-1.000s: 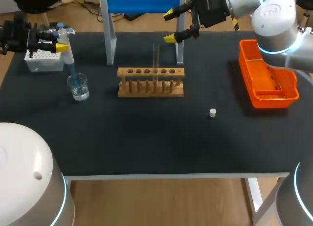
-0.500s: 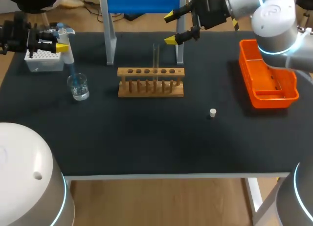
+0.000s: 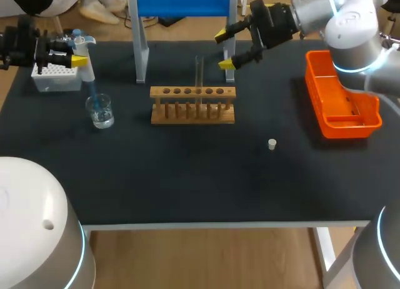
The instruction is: Invert the test tube, pick up the pipette, mount the tip to pipette, aspirate from beaker and dispense into the tube, eject the tip, return the pipette, and cap with the stopper.
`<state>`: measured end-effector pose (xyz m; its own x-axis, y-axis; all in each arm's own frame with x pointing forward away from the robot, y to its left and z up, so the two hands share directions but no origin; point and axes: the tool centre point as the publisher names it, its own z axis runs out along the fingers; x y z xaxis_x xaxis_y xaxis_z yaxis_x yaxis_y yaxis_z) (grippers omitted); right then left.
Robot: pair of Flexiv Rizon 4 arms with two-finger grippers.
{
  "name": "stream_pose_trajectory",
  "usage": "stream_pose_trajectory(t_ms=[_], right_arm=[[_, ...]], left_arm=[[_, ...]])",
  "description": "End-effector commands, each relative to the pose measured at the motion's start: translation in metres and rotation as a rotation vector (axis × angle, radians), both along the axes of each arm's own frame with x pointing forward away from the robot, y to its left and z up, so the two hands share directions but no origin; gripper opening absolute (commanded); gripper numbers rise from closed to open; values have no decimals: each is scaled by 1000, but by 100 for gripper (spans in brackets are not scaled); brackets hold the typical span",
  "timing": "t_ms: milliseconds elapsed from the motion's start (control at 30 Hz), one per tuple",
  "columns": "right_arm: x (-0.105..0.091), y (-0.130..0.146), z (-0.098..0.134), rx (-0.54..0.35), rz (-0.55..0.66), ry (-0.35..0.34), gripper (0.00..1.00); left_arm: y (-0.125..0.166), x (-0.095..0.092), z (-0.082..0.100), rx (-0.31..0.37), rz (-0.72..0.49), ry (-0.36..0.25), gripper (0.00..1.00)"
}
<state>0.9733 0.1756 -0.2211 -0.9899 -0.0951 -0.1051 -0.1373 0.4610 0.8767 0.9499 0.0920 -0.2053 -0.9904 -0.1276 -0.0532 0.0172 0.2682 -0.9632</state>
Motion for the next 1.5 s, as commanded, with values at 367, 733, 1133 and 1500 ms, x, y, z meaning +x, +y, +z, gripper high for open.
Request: stream_pose_trajectory(t_ms=[367, 733, 1133, 1500], right_arm=[[9, 19, -24, -108, 87, 18, 100], [11, 26, -46, -160, 86, 23, 100], [12, 35, -59, -182, 77, 15, 100], [12, 42, -65, -190, 80, 4, 100]], left_arm=[[0, 0, 1, 1, -1, 1, 0], [0, 0, 1, 1, -1, 1, 0], [0, 0, 1, 1, -1, 1, 0], [0, 0, 1, 1, -1, 1, 0]])
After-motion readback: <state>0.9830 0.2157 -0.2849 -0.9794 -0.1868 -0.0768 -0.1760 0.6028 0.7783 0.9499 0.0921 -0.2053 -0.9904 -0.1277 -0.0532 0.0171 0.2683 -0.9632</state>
